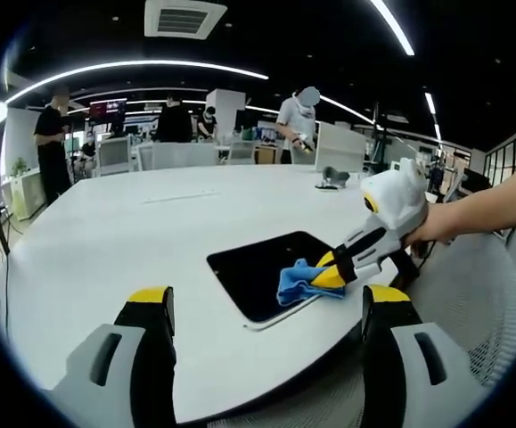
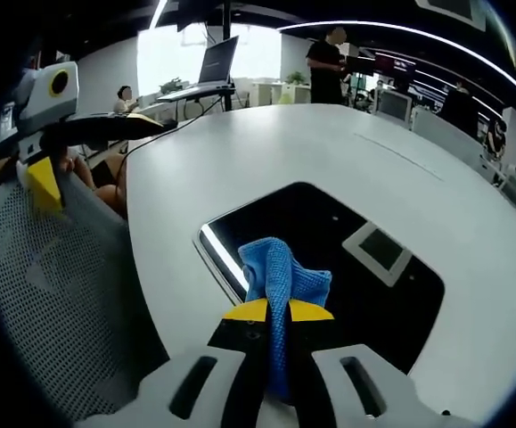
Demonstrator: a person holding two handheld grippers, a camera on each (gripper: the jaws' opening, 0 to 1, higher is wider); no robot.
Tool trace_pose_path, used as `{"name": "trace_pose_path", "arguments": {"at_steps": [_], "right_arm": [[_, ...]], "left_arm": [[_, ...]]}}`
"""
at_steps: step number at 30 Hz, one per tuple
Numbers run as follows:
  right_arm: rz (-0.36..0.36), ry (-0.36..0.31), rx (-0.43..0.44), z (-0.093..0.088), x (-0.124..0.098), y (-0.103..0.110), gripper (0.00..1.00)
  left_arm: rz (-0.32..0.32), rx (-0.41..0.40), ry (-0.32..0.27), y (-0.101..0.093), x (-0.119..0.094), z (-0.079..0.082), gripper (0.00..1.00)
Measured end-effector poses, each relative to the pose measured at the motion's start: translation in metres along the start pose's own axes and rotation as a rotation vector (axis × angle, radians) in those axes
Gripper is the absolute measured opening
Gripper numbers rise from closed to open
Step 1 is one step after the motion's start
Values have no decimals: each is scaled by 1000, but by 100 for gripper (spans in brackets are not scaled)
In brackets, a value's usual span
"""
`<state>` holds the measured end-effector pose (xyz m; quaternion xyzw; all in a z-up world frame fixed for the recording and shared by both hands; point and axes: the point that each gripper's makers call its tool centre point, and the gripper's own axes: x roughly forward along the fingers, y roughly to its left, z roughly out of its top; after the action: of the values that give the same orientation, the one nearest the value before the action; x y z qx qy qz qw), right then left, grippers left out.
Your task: Wipe the mirror surface with the cleaning cloth until all visible marks leave the cleaned area.
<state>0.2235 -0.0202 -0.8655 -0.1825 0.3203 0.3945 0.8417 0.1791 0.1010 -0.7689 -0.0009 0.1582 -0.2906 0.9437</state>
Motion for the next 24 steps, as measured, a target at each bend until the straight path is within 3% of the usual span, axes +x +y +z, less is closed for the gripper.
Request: {"name": "trace_pose_path", "arguments": {"at_steps": [11,19,24], "right_arm": [[-8,-2,-3,-1,-2,0,0],[-43,30,-116,3,0,-5,0],[-58,39,-126,7,5,-14,0]], "left_arm": [[-5,-3,-9,-1,0,1,85],[-1,-3,-3,0,0,0,87],[-3,-5,-1,0,1,0,87]]}}
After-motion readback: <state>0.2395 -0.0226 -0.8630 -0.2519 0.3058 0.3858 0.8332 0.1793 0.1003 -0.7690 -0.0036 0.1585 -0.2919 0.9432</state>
